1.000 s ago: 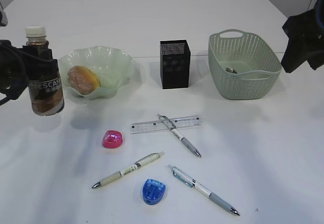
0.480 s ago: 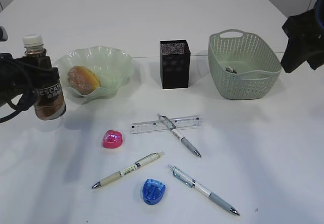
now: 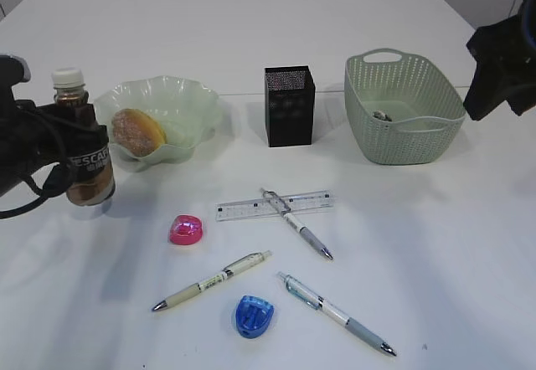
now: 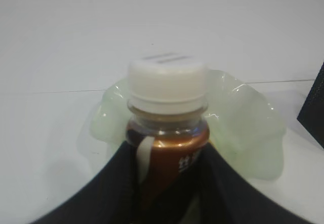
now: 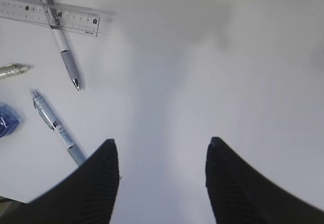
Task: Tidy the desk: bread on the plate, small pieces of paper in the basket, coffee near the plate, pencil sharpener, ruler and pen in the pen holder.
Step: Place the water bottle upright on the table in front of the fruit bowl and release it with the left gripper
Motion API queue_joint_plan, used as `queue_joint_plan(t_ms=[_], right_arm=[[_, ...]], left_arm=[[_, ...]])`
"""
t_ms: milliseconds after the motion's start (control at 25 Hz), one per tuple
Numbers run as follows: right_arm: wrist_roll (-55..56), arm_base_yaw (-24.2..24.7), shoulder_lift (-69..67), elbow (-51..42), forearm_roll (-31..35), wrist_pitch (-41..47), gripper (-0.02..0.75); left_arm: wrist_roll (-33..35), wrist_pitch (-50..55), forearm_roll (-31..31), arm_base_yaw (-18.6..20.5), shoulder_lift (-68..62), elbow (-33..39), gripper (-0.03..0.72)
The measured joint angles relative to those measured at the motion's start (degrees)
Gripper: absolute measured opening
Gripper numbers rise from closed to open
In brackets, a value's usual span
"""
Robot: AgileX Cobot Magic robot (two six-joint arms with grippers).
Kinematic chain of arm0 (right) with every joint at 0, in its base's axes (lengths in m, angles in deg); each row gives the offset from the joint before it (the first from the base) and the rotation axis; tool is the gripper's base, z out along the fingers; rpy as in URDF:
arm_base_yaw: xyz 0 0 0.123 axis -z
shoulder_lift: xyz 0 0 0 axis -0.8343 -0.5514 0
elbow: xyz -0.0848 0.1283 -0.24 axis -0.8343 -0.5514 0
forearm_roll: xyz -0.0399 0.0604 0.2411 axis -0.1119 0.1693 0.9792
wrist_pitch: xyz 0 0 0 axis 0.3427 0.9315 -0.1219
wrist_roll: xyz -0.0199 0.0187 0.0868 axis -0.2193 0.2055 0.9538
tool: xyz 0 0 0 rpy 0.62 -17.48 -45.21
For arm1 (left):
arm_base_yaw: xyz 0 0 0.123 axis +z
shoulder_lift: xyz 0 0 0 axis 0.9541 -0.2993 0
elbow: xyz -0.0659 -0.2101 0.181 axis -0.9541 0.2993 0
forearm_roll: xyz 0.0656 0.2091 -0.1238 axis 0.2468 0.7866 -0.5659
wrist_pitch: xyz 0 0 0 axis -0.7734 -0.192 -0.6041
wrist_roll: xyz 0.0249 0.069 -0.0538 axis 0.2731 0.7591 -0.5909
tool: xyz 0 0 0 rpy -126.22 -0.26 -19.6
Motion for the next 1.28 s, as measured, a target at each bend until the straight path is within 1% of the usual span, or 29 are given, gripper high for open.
queue_joint_plan(t_ms=[480,640,1000,1280], right_arm=[[-0.5,0.0,0.0,0.0,0.4,0.0,0.439],[-0.6,0.0,0.0,0.0,0.5,0.0,0.439],[-0.7,0.0,0.0,0.0,1.0,0.0,0.439],[-0.9,0.0,0.0,0.0,1.7,0.0,0.439]], left_arm=[[-1.7,-5.5,0.8,0.0,-4.6,0.0,0.241],[-1.9,-6.3,1.9,0.0,-4.7,0.0,0.241],[-2.3,-8.4,2.0,0.0,-8.2,0.0,0.241],[-2.4,-10.0,2.2,0.0,-8.5,0.0,0.241]])
